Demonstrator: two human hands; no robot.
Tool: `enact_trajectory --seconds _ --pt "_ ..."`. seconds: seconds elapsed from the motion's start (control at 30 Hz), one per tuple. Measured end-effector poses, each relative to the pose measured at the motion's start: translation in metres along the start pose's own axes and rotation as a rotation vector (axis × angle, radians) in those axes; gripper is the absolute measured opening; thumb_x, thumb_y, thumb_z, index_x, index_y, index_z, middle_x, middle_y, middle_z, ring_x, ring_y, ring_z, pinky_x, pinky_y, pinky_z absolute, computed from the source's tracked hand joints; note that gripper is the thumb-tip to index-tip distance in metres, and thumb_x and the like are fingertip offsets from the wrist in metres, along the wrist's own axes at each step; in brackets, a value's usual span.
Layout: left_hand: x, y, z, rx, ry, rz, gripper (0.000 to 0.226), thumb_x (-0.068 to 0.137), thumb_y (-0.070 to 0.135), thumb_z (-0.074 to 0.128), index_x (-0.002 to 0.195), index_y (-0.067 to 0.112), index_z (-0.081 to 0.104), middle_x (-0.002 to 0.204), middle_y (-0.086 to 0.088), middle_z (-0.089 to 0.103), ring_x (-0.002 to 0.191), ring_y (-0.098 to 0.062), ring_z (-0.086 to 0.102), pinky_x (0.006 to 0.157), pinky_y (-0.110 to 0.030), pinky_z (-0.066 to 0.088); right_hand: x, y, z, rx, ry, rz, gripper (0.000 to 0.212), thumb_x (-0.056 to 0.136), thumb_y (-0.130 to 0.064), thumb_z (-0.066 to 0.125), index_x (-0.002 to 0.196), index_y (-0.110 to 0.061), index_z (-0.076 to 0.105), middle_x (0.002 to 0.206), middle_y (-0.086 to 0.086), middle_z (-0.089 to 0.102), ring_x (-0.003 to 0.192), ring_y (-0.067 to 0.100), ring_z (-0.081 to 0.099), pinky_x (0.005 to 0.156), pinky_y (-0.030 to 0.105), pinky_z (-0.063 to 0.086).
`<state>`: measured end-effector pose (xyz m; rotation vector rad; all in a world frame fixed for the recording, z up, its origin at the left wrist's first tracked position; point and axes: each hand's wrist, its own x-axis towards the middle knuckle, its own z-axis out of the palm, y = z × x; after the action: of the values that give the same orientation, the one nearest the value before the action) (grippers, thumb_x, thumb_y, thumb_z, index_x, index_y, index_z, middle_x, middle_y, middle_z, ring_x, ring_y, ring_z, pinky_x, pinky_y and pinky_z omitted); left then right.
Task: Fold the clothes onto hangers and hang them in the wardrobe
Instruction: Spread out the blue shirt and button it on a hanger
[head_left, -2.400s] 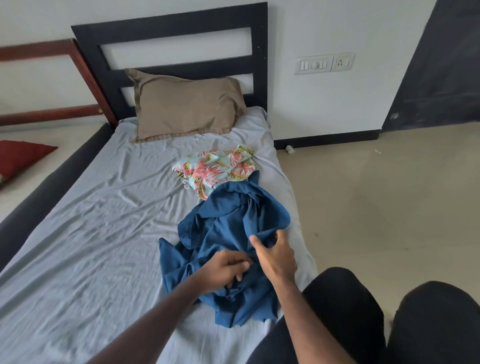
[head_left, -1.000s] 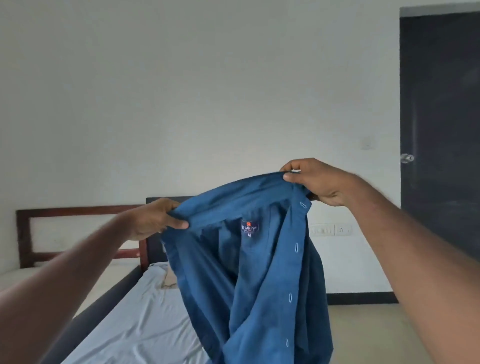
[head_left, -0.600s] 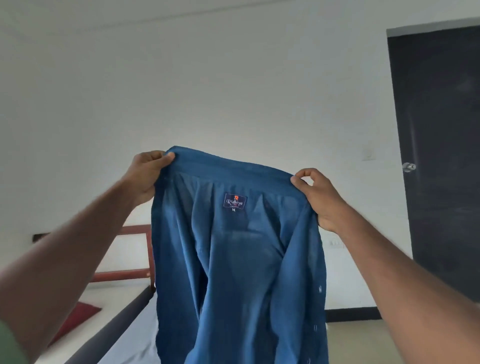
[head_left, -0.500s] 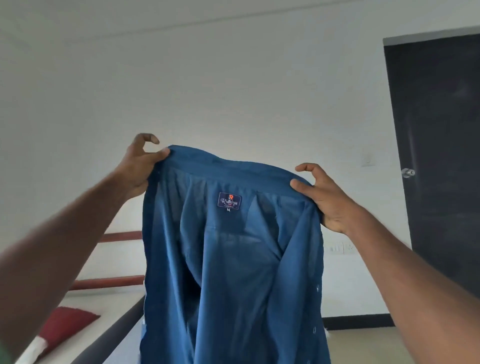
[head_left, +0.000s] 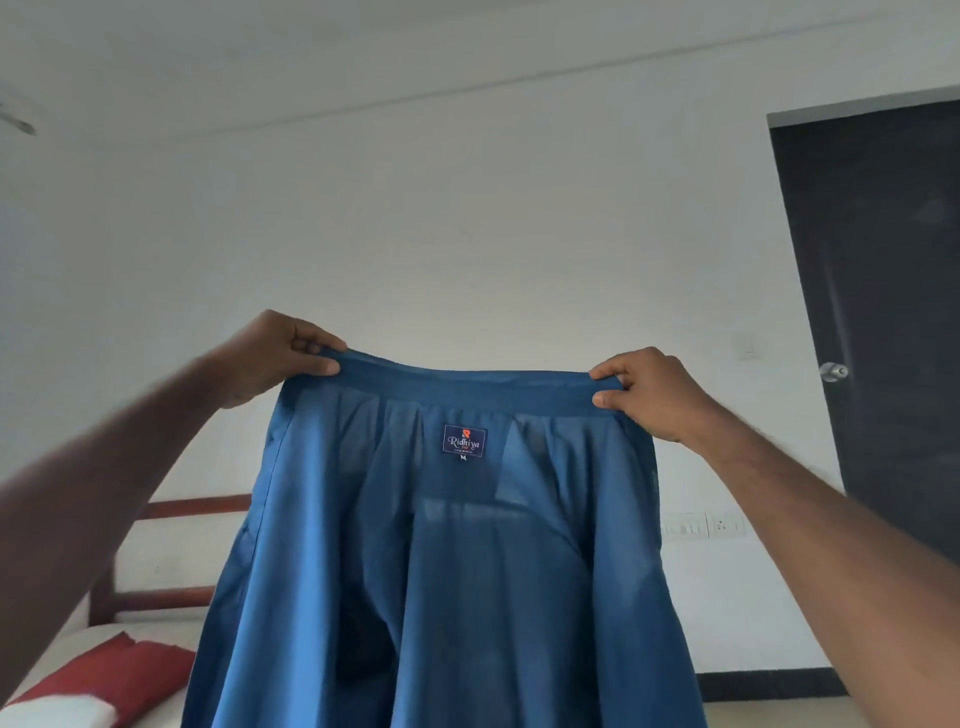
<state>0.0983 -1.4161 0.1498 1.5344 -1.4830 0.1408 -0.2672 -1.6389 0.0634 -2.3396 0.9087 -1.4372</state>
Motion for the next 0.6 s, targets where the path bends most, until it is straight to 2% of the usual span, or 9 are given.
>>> enact_trajectory --seconds 0.1,0.13,0.2,0.27,0.33,0.4,0.47,0.53,0.6 --pt "-0.004 0.001 -0.005 0.072 0.076 0.008 0.023 0.081 0.0 0.081 0.091 0.021 0.081 0.096 -0.011 0.071 0.087 -0.019 0.064 0.087 -0.032 0.053 0.004 -0.012 0.0 -0.032 0.111 -0.029 0.011 0.092 -0.02 0.073 0.101 -0.012 0.074 0.089 0.0 0.064 0.086 0.017 0.061 0.071 0.025 0.043" --pt "-0.005 0.001 -0.006 0.084 0.127 0.025 0.021 0.083 0.001 0.079 0.092 0.019 0.079 0.097 -0.012 0.073 0.087 -0.021 0.066 0.086 -0.034 0.054 0.006 -0.016 0.0 -0.056 0.165 -0.054 0.013 0.094 -0.023 0.071 0.092 -0.01 0.073 0.082 0.0 0.065 0.082 0.021 0.063 0.067 0.027 0.044" --pt "-0.006 0.006 -0.007 0.162 0.291 0.094 0.008 0.089 0.006 0.074 0.092 0.013 0.076 0.092 -0.013 0.074 0.087 -0.027 0.067 0.081 -0.033 0.055 0.009 -0.028 0.0 -0.101 0.276 -0.069 0.031 0.101 -0.032 0.061 0.078 -0.011 0.062 0.075 0.005 0.062 0.076 0.027 0.059 0.064 0.033 0.043" --pt "-0.007 0.015 -0.008 0.268 0.461 0.154 0.009 0.096 0.012 0.065 0.093 0.007 0.072 0.085 -0.009 0.068 0.082 -0.027 0.06 0.067 -0.027 0.046 0.01 -0.044 0.0 -0.087 0.357 -0.07 0.042 0.105 -0.038 0.051 0.071 -0.014 0.046 0.07 0.004 0.054 0.069 0.028 0.049 0.061 0.035 0.035" --pt "-0.011 0.024 -0.008 0.263 0.553 0.178 0.012 0.099 0.014 0.059 0.095 0.006 0.067 0.08 -0.003 0.059 0.076 -0.021 0.052 0.061 -0.028 0.039 0.011 -0.06 -0.002 -0.021 0.373 -0.109 0.047 0.106 -0.035 0.049 0.067 -0.01 0.04 0.062 0.003 0.045 0.065 0.027 0.041 0.058 0.037 0.029" --pt "-0.016 0.028 -0.015 0.213 0.601 0.165 0.011 0.099 0.016 0.06 0.095 0.008 0.066 0.082 -0.004 0.059 0.074 -0.019 0.051 0.06 -0.027 0.039 0.012 -0.072 -0.007 0.118 0.341 -0.125 0.048 0.105 -0.032 0.051 0.065 -0.009 0.037 0.059 0.004 0.035 0.059 0.022 0.031 0.056 0.036 0.025" --pt "-0.022 0.029 -0.029 0.182 0.628 0.148 0.013 0.096 0.018 0.065 0.093 0.006 0.069 0.085 -0.007 0.063 0.078 -0.023 0.055 0.064 -0.028 0.042 0.01 -0.084 -0.012 0.308 0.259 -0.109 0.05 0.103 -0.032 0.056 0.063 -0.014 0.031 0.057 -0.001 0.027 0.055 0.016 0.023 0.055 0.032 0.022" --pt "-0.029 0.031 -0.045 0.175 0.667 0.14 0.015 0.093 0.02 0.07 0.089 0.006 0.07 0.082 -0.008 0.062 0.079 -0.026 0.056 0.069 -0.031 0.044 0.003 -0.101 -0.016 0.499 0.158 -0.057 0.049 0.097 -0.04 0.062 0.065 -0.011 0.038 0.061 0.002 0.033 0.058 0.017 0.031 0.059 0.029 0.029" --pt "-0.038 0.037 -0.06 0.153 0.703 0.122 0.015 0.091 0.02 0.072 0.085 0.007 0.07 0.077 -0.005 0.061 0.076 -0.026 0.056 0.07 -0.033 0.045 -0.006 -0.12 -0.021 0.738 0.061 0.003 0.036 0.093 -0.043 0.066 0.082 -0.009 0.061 0.073 0.009 0.053 0.065 0.023 0.05 0.06 0.032 0.046"
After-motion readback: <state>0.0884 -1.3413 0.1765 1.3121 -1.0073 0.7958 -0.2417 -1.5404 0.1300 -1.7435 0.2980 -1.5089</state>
